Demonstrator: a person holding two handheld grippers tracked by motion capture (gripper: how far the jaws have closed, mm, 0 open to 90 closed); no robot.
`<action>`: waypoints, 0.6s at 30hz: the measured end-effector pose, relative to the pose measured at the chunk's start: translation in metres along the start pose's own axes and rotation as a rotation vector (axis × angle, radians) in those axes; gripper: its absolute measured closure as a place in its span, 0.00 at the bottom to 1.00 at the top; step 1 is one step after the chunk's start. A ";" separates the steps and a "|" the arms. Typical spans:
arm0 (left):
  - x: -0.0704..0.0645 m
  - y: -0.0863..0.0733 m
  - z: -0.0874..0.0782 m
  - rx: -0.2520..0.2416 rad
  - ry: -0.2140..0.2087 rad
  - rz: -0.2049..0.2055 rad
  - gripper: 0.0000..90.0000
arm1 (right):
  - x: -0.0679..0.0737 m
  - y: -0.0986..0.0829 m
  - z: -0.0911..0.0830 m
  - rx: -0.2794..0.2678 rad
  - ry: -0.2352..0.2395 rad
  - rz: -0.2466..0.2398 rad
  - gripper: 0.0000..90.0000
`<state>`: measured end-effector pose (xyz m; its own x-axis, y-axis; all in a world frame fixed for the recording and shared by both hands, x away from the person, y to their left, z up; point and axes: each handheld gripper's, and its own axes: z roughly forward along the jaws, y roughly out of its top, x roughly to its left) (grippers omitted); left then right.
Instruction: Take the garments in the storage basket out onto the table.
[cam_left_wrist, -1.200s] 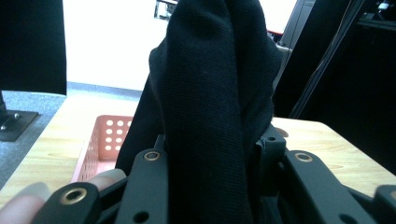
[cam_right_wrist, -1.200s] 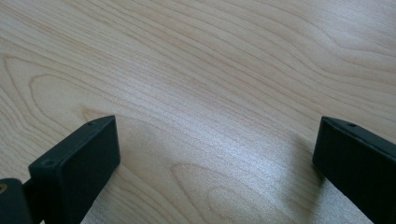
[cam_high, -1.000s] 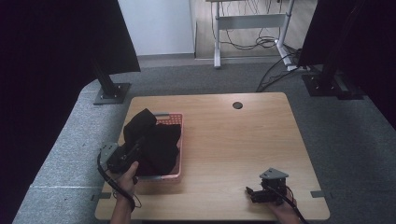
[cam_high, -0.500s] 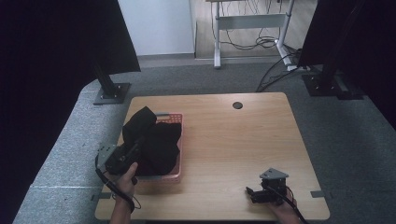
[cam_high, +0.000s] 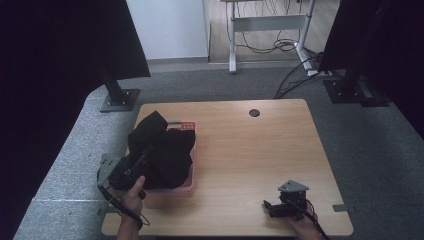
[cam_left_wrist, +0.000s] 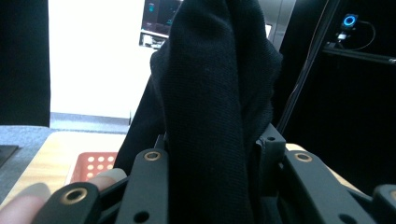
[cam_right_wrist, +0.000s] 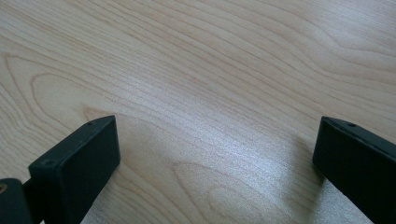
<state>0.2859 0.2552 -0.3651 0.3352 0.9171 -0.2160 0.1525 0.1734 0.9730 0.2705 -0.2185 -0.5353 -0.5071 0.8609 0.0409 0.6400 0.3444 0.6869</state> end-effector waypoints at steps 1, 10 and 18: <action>-0.002 0.002 -0.002 -0.010 -0.005 0.004 0.73 | 0.000 0.000 0.000 0.000 0.000 0.000 0.00; -0.006 0.011 -0.007 -0.029 -0.015 0.006 0.73 | 0.000 0.000 0.000 0.000 0.000 0.000 0.00; -0.009 0.013 -0.004 -0.023 -0.019 0.011 0.73 | 0.000 0.000 0.000 0.000 0.000 0.001 0.00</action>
<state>0.2806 0.2506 -0.3500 0.3541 0.9121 -0.2067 0.1278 0.1717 0.9768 0.2705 -0.2185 -0.5353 -0.5067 0.8611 0.0413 0.6403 0.3438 0.6869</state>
